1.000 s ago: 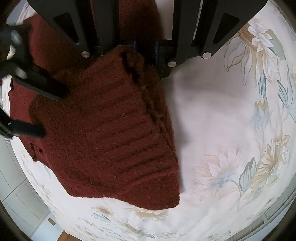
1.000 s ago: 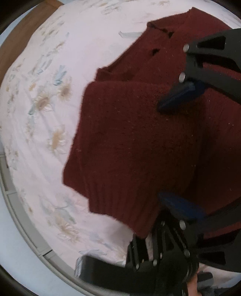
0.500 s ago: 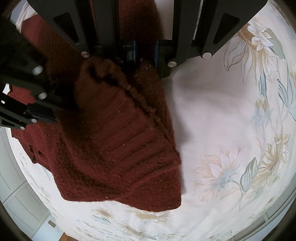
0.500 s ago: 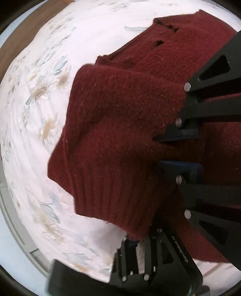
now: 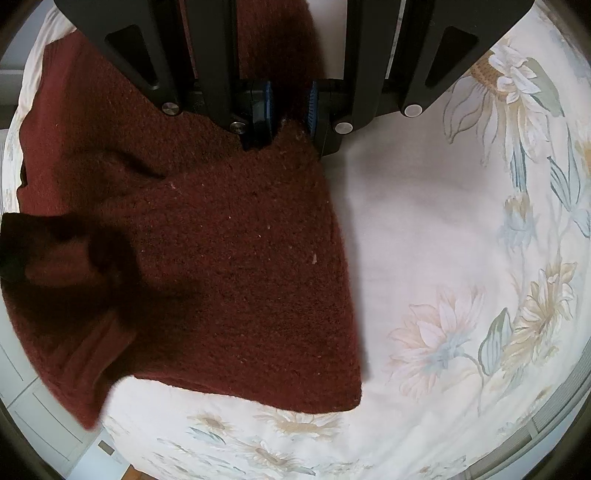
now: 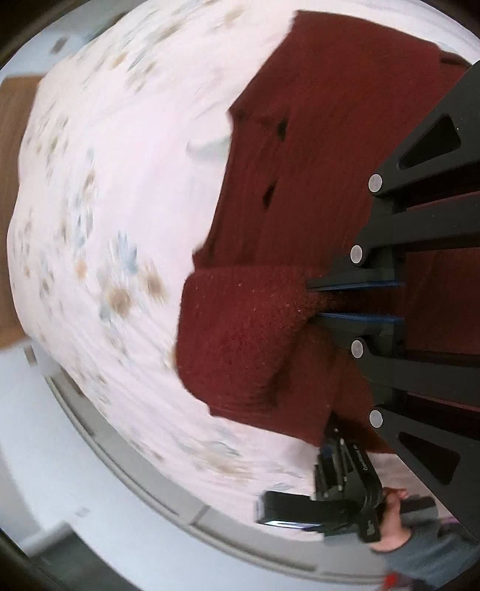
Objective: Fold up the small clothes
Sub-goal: 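Fold the opposite side over with the right gripper while the left gripper holds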
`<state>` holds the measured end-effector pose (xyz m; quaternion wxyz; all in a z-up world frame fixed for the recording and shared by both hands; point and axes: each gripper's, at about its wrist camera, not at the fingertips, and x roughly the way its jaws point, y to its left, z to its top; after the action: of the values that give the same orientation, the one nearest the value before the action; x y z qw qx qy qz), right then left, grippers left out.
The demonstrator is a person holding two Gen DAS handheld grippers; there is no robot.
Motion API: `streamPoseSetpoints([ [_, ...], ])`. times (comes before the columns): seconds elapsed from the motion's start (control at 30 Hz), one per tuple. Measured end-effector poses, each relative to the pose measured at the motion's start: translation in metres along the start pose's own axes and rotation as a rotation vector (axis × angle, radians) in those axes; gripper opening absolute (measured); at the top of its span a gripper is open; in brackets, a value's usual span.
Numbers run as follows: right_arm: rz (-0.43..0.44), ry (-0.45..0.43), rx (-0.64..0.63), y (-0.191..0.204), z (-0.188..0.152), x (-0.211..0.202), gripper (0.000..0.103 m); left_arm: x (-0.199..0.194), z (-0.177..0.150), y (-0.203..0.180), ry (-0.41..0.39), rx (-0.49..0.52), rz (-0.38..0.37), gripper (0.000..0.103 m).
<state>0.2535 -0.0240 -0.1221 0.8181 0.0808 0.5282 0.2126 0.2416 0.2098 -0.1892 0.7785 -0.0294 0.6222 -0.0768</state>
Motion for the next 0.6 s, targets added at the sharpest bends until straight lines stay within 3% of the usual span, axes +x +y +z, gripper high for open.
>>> streamPoseSetpoints([
  [0.23,0.032,0.011,0.206,-0.058,-0.01,-0.003,0.01,-0.009,-0.004,-0.005,0.0,0.025,0.011,0.012],
  [0.47,-0.066,0.091,0.241,-0.088,-0.038,0.027,0.012,-0.003,-0.003,-0.01,0.01,0.039,0.028,0.012],
  [0.57,-0.129,0.097,0.211,-0.091,-0.042,0.029,0.021,-0.002,-0.003,-0.011,0.013,0.045,0.034,0.012],
  [0.6,-0.157,0.098,0.195,-0.091,-0.042,0.027,0.029,-0.002,-0.003,-0.011,0.015,0.048,0.036,0.012],
])
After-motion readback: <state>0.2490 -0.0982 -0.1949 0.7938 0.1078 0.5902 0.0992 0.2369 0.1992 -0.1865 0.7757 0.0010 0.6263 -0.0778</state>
